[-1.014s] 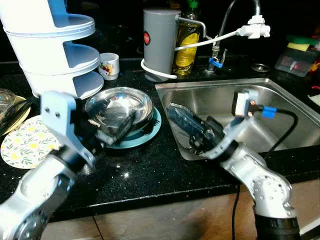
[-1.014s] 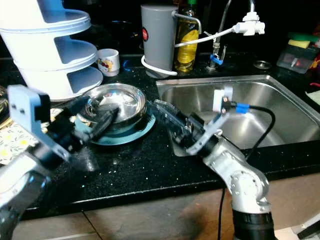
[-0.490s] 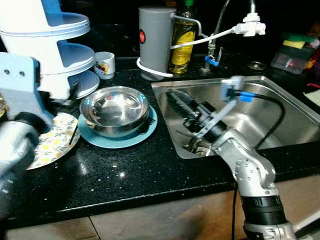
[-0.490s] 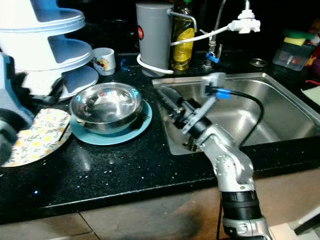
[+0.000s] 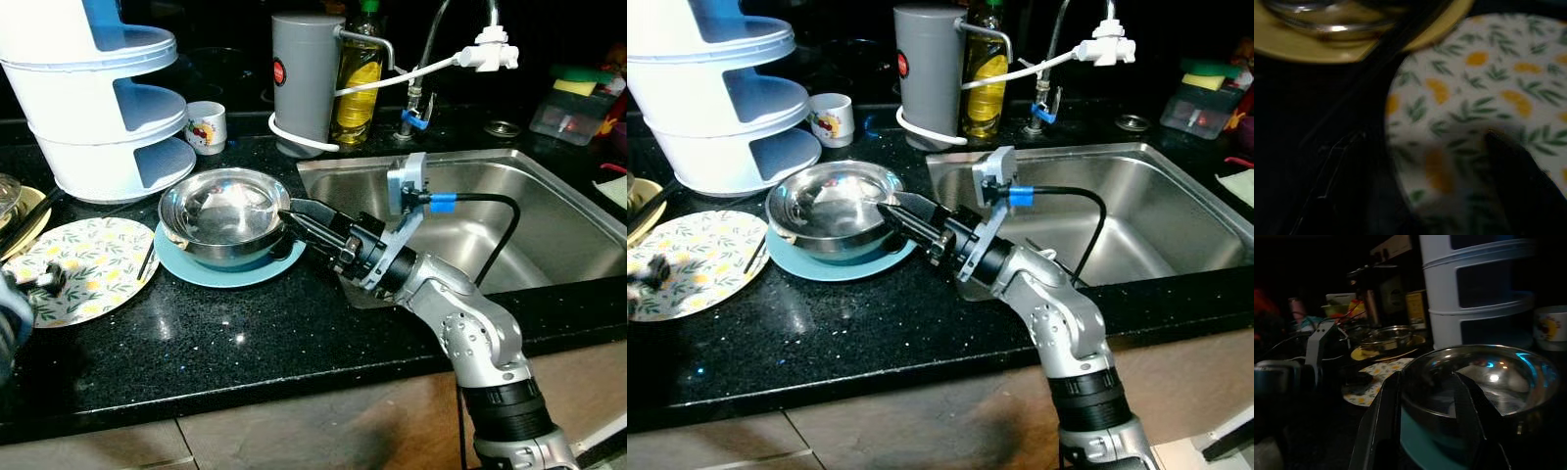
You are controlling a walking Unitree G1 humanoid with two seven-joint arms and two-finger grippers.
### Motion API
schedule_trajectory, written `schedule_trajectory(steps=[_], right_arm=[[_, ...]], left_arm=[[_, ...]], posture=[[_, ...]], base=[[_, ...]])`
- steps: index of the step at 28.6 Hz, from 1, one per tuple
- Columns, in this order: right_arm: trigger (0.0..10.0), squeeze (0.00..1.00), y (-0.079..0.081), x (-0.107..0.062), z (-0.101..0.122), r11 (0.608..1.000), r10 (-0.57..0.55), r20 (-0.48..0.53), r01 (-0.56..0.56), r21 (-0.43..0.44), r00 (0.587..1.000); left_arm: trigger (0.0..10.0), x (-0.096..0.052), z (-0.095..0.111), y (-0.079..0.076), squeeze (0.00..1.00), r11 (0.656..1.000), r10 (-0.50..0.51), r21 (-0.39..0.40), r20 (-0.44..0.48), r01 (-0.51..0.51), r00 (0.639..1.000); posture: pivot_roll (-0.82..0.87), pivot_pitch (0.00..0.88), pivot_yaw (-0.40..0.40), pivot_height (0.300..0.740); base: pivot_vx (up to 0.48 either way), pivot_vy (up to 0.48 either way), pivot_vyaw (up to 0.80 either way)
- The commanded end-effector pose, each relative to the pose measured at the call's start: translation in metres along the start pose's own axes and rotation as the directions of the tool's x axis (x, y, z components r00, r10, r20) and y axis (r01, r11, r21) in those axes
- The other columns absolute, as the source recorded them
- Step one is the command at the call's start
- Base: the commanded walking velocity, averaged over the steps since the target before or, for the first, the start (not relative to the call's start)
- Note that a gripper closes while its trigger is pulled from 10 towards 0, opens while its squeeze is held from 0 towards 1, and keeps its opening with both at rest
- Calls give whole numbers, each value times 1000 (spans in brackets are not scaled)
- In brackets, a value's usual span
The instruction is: Kitchen organization
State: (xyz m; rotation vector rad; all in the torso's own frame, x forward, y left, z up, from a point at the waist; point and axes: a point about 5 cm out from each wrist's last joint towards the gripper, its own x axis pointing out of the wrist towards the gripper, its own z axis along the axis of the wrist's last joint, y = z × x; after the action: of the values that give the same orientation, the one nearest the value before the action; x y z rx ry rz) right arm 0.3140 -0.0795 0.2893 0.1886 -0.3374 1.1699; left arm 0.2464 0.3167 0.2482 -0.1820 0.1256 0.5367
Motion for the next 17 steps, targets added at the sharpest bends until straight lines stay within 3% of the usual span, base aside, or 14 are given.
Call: schedule_trajectory(steps=[1, 9, 17], right_arm=[[10000, 0, 4, 3, 2, 999, 40, -6, -40, -18, 999], [10000, 0, 10, 6, -2, 993, 114, -22, -115, -15, 993], [10000, 0, 9, 8, -1, 993, 116, -17, -116, -8, 993]], left_arm=[[10000, -3, -1, 8, 0, 999, 31, -7, -22, -31, 999], [10000, -5, -8, 13, 0, 992, 13, -123, -107, -26, 994], [10000, 5, -19, 3, 0, 973, -95, -223, -187, 52, 978]], posture=[[89, 155, -69, 740], [99, 160, -77, 740], [93, 160, -69, 740]], base=[[0, 0, 0], [0, 0, 0], [0, 0, 0]])
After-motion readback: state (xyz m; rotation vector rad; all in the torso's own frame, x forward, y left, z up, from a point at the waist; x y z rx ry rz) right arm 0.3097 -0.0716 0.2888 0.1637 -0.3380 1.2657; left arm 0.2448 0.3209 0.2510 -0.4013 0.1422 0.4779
